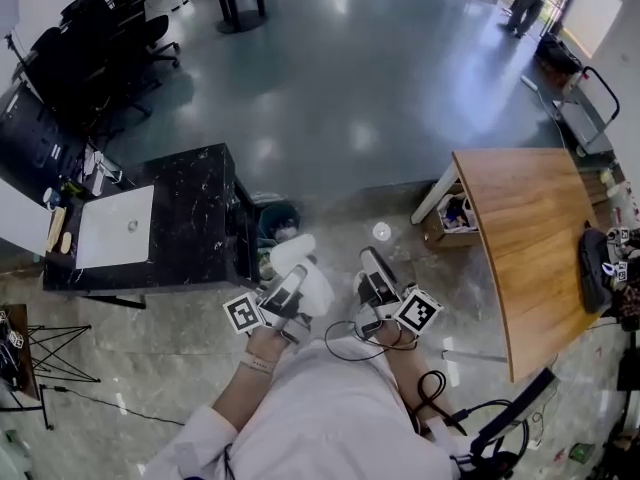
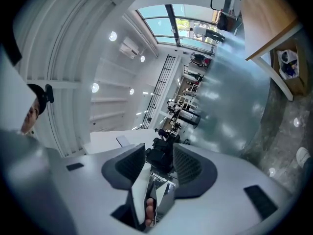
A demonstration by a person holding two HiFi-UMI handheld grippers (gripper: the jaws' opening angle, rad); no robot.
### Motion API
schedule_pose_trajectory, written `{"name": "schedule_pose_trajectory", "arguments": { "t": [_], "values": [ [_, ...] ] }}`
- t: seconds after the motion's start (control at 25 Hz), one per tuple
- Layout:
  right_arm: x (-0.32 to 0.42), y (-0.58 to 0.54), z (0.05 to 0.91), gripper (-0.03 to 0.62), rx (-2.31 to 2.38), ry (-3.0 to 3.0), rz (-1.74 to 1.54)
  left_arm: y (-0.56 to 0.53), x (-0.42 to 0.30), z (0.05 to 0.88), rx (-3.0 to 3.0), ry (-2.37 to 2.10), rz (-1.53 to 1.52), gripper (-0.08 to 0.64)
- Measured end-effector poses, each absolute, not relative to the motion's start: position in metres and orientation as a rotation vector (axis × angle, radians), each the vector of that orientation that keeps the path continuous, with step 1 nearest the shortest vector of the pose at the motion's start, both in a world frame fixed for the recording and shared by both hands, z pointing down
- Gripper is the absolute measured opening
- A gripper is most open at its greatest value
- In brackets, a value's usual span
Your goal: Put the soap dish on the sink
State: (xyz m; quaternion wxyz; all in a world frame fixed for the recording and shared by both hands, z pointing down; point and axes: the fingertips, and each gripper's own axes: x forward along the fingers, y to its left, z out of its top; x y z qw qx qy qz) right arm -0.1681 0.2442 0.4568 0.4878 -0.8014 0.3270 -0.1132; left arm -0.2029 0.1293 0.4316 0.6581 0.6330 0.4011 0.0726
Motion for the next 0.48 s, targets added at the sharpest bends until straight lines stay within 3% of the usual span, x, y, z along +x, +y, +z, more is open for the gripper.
{"name": "schedule_pose_trajectory", "arguments": {
  "t": [0.48],
  "values": [
    [-0.088,0.25,0.478,0.169,-1.912,0.791,-0.33,0.135,-0.125,0.443,1.447,0.872,0.168,0.471]
  ]
}}
